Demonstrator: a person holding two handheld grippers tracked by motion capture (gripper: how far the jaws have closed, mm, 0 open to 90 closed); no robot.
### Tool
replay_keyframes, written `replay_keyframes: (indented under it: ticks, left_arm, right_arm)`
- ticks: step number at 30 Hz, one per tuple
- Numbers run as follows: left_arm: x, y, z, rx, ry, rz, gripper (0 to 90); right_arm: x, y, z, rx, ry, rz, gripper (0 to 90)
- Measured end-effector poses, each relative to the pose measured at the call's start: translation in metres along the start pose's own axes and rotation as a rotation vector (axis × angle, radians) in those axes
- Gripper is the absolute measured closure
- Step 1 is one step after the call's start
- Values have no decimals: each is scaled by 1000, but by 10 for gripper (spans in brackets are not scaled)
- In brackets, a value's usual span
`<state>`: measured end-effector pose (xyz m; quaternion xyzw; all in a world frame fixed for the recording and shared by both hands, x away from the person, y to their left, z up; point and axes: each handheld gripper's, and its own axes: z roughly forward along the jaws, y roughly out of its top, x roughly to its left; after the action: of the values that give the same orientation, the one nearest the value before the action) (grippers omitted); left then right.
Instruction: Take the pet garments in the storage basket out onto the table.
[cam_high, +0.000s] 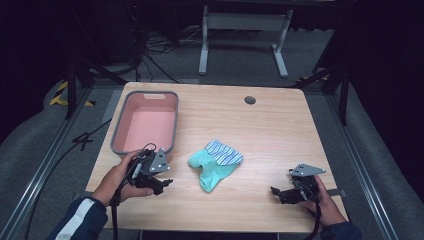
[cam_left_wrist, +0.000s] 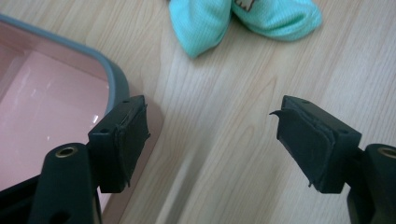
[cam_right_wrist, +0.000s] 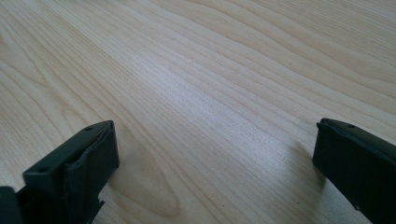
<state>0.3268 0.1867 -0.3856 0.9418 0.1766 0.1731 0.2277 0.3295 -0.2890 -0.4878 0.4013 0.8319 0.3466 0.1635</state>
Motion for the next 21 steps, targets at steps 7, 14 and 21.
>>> replay_keyframes:
  ticks: [7, 14, 21]
  left_arm:
    - [1, -20, 0, 26, 7, -17, 245]
    - [2, -41, -1, 39, 22, -41, 236]
    - [6, -61, 0, 41, 34, -82, 224]
  right_arm:
    - [0, 0, 0, 0, 0, 0, 5]
    - [0, 0, 0, 0, 0, 0, 5]
    - [0, 0, 0, 0, 0, 0, 5]
